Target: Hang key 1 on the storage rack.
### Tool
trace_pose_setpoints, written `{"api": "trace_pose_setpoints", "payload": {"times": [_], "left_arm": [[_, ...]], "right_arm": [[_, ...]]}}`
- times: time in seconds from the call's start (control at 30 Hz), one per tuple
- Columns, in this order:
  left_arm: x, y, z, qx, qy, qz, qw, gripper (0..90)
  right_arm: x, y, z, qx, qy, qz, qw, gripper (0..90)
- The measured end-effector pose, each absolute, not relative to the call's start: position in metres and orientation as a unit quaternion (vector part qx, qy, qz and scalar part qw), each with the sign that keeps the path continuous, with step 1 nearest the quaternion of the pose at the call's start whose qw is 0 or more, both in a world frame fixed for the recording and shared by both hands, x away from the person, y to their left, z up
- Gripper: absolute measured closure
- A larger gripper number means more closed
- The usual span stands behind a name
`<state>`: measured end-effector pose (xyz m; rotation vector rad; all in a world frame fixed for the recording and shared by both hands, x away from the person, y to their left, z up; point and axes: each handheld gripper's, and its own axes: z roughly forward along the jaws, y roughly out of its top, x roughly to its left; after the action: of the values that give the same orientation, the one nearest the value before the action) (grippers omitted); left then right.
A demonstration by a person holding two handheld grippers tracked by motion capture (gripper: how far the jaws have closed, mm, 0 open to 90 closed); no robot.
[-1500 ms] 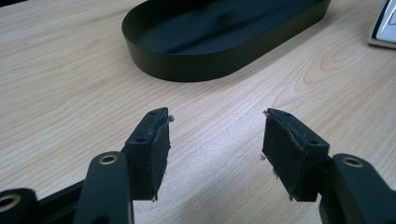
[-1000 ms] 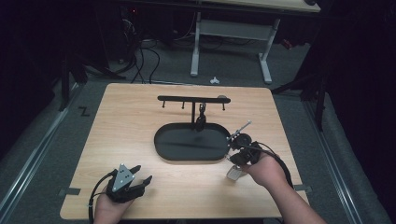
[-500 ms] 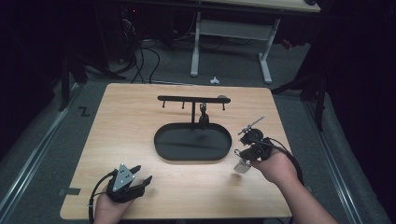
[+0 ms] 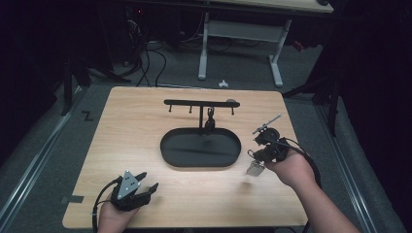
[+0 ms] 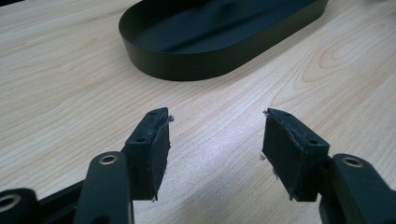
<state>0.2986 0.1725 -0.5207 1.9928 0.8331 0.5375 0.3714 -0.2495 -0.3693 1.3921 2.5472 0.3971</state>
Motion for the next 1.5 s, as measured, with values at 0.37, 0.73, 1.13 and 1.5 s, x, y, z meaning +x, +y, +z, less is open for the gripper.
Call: {"api": "trace_pose_setpoints", "payload": {"times": [0.37, 0.73, 1.13, 1.5], "left_arm": [[0.299, 0.174, -0.520, 0.802, 0.336, 0.218, 0.443, 41.4], [0.299, 0.174, -0.519, 0.802, 0.336, 0.218, 0.443, 41.5], [0.298, 0.176, -0.519, 0.802, 0.336, 0.217, 0.443, 41.5], [0.298, 0.177, -0.519, 0.800, 0.338, 0.219, 0.444, 41.5]], "right_arm": [[0.376, -0.247, -0.356, 0.474, 0.862, 0.138, 0.114, 84.8], [0.383, -0.241, -0.345, 0.472, 0.862, 0.143, 0.123, 84.8], [0.402, -0.229, -0.342, 0.466, 0.863, 0.154, 0.119, 84.8], [0.421, -0.220, -0.332, 0.470, 0.859, 0.162, 0.125, 84.8]]}}
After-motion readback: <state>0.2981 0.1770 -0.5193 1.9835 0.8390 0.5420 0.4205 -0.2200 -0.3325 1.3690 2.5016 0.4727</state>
